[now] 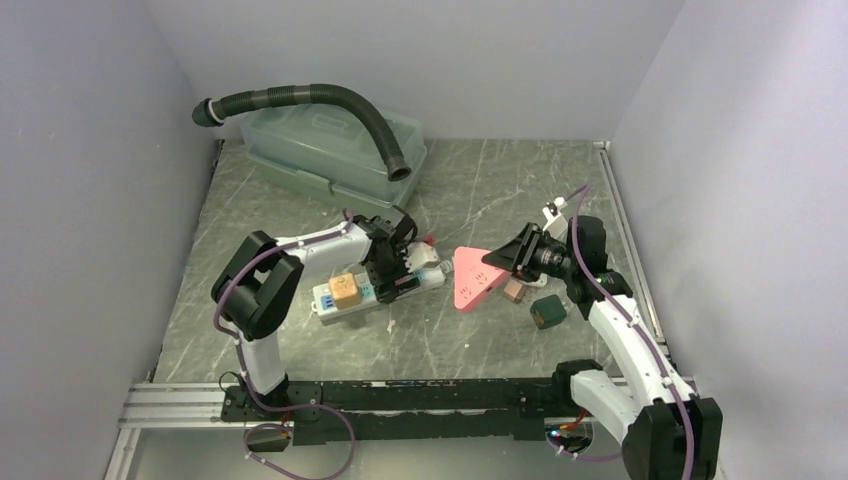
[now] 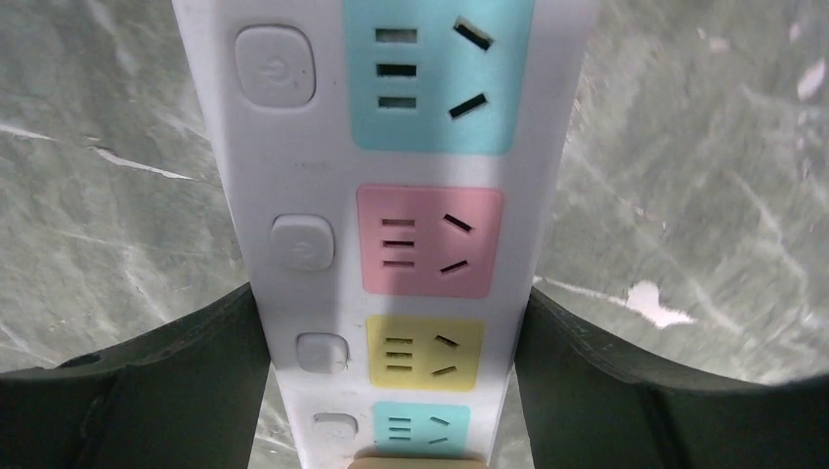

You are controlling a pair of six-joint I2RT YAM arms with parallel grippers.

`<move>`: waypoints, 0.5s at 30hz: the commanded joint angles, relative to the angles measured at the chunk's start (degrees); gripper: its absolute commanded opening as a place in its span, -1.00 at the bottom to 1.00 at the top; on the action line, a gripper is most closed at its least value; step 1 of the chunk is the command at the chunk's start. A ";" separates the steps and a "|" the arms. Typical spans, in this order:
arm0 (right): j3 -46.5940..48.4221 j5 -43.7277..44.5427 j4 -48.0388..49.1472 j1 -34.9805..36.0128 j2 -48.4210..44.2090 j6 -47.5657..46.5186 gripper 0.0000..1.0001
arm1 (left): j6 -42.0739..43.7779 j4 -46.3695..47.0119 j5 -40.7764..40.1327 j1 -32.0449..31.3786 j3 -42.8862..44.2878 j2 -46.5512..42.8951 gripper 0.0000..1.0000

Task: Insert the plug
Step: Adjust the socket at the center of the board.

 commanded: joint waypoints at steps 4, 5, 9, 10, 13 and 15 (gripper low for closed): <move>-2.22 -6.28 10.19 -2.34 4.60 2.86 -1.00 | -26.57 -3.69 -3.65 -0.96 13.66 8.72 -0.49; -2.66 -6.86 11.96 -2.47 5.66 3.49 -1.00 | -29.35 -3.99 -2.87 -1.01 15.34 9.87 -0.47; -2.40 -9.07 15.75 -2.65 9.50 3.92 -1.00 | -37.75 -4.47 2.53 -1.30 21.52 14.74 0.19; -1.87 -9.26 15.65 -2.78 10.08 3.58 -1.00 | -37.86 -4.72 3.37 -1.62 22.45 15.03 0.37; -0.24 -9.98 14.84 -3.41 11.47 1.99 -1.00 | -38.82 -5.69 8.44 -0.84 22.39 13.53 0.67; 0.16 -10.72 14.83 -4.11 12.53 1.53 -1.00 | -38.90 -5.99 10.80 0.05 20.81 11.03 0.98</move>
